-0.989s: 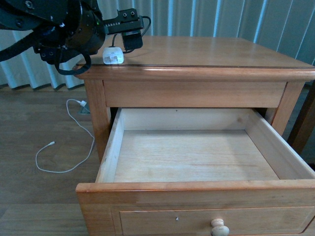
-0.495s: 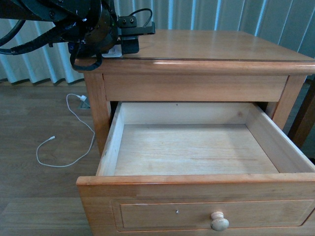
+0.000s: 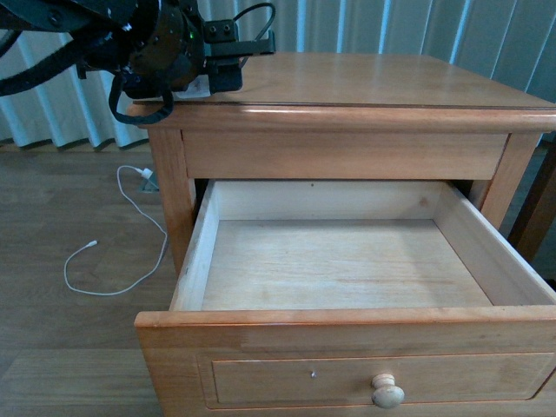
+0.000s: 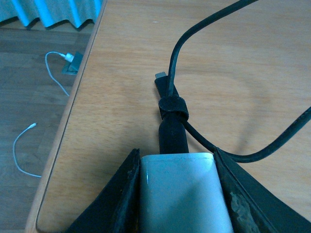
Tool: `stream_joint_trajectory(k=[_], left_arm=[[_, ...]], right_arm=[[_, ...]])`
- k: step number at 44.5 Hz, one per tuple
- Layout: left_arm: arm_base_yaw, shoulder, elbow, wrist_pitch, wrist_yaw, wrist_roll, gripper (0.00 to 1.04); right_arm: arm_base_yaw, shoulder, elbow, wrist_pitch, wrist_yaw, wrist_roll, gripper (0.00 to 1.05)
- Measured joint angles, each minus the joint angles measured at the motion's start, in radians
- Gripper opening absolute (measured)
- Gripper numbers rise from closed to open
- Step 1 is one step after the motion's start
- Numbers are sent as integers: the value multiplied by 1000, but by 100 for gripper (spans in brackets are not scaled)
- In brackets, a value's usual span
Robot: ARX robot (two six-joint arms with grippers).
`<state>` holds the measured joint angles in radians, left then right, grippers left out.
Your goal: Put charger into drawer
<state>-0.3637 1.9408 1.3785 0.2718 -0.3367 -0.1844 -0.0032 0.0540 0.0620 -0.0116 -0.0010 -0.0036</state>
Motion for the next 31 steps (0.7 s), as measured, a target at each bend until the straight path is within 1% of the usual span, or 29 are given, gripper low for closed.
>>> stream_joint_trajectory(k=[7, 12, 15, 21, 31], left_arm=[[-26, -121, -101, 39, 71, 10, 39], [-66, -208, -177, 42, 140, 60, 39], [-84, -226, -201, 42, 161, 86, 39], [-126, -230, -230, 22, 181, 152, 39], [-176, -174, -227, -2, 222, 212, 39]], right_arm=[[0, 0, 0, 0, 0, 0, 96], [0, 0, 0, 0, 0, 0, 96], [0, 0, 0, 0, 0, 0, 96], [0, 0, 0, 0, 0, 0, 96], [0, 0, 0, 0, 0, 0, 96]])
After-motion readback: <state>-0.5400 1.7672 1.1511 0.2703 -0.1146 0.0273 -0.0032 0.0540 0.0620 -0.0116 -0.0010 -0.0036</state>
